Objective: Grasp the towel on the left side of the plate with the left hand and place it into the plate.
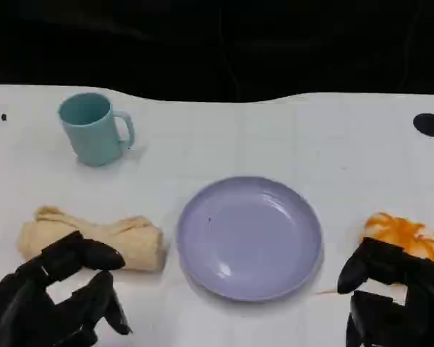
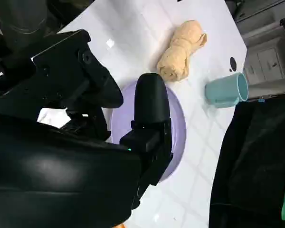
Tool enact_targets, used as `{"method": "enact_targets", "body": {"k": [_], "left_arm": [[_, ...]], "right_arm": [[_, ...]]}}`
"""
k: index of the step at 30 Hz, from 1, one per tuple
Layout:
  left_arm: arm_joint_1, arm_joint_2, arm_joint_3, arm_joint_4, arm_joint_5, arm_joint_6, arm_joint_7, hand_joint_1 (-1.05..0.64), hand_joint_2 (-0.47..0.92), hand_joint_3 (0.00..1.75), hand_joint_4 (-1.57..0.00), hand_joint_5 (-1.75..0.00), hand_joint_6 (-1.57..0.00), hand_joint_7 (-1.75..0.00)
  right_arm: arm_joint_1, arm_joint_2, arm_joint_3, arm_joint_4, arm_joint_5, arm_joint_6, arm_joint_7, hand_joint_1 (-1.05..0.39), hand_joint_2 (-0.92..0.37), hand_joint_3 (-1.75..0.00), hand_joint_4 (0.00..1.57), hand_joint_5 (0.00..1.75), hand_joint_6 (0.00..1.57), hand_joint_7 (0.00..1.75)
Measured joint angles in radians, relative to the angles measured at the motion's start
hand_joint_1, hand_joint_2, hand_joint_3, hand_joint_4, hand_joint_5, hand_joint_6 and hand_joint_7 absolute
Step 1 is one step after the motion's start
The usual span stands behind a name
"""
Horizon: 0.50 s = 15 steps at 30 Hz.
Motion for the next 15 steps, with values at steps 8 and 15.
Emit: {"method": "enact_targets", "body": {"k": [8, 15], "left_arm": [[0.000, 0.001, -0.001, 0.001, 0.019, -0.002, -0.002, -0.20, 0.65, 0.90, -0.78, -1.63, -0.77, -1.40], [0.000, 0.001, -0.001, 0.001, 0.019, -0.002, -0.002, -0.18, 0.65, 0.91, -0.78, -1.62, -0.77, -1.40]], "right_arm": [[-0.003, 0.000, 0.001, 0.000, -0.001, 0.000, 0.000, -0.06, -0.52, -1.36, 0.77, 1.75, 0.57, 1.70], [-0.004, -0.001, 0.004, 0.003, -0.002, 0.000, 0.001, -0.06, -0.53, -1.35, 0.76, 1.75, 0.57, 1.70]]}}
